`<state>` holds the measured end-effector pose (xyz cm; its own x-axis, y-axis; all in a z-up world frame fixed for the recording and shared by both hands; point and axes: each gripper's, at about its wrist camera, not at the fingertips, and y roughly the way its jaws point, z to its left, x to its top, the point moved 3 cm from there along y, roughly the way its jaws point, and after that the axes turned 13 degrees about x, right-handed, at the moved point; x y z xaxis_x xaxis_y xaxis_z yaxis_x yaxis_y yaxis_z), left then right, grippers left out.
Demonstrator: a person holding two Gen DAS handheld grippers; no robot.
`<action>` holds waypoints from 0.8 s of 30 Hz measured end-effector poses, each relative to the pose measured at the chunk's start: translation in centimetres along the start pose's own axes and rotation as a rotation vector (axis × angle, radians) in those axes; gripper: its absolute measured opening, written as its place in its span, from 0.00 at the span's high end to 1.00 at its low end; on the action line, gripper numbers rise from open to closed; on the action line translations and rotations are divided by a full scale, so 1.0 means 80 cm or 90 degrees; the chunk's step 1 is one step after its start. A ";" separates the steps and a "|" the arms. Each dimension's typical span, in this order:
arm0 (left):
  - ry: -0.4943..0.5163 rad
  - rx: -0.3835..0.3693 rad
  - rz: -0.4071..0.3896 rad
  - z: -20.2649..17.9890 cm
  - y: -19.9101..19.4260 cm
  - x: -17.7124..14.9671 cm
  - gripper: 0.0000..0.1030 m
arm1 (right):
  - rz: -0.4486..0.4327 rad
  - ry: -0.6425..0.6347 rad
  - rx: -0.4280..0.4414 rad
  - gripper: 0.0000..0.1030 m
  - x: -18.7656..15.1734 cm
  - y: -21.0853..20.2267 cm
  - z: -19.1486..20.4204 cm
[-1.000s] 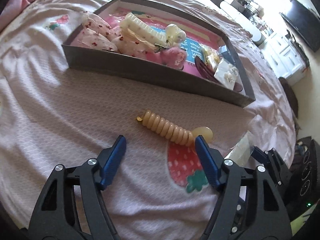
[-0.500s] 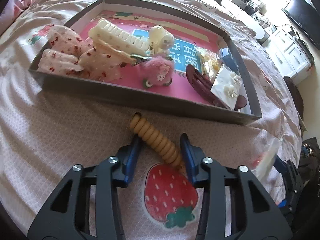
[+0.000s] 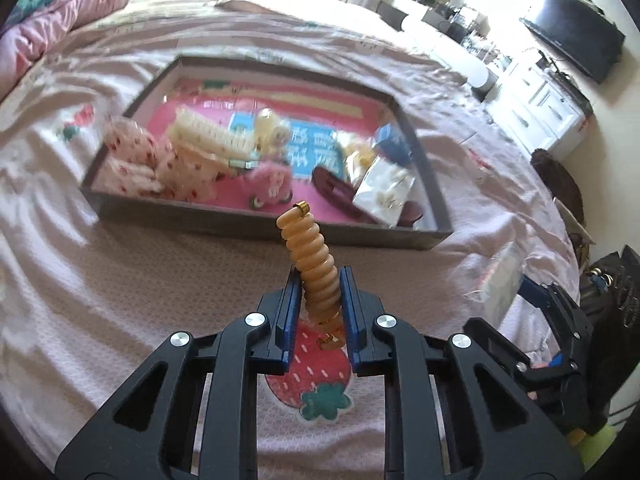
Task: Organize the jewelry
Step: 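Carry the coiled hair tie in the left tool and the plastic bag in the right tool over the tray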
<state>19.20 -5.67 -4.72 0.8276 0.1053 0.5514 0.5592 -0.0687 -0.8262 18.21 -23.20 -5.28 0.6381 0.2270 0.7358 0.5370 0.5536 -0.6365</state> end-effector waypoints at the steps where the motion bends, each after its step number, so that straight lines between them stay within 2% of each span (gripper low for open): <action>1: 0.006 0.003 -0.011 0.000 -0.007 0.004 0.88 | -0.002 -0.001 0.000 0.17 0.003 -0.001 0.000; 11: 0.011 0.011 -0.047 0.010 -0.027 0.034 0.88 | -0.023 -0.013 -0.009 0.17 0.037 -0.004 0.001; 24: 0.010 0.025 -0.069 0.025 -0.021 0.068 0.88 | -0.046 -0.027 -0.020 0.17 0.080 0.003 -0.004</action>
<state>22.65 -3.02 -0.57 0.7636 0.0937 0.6388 0.6429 -0.0187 -0.7657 22.61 -21.85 -0.84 0.5742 0.2215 0.7882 0.5981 0.5440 -0.5885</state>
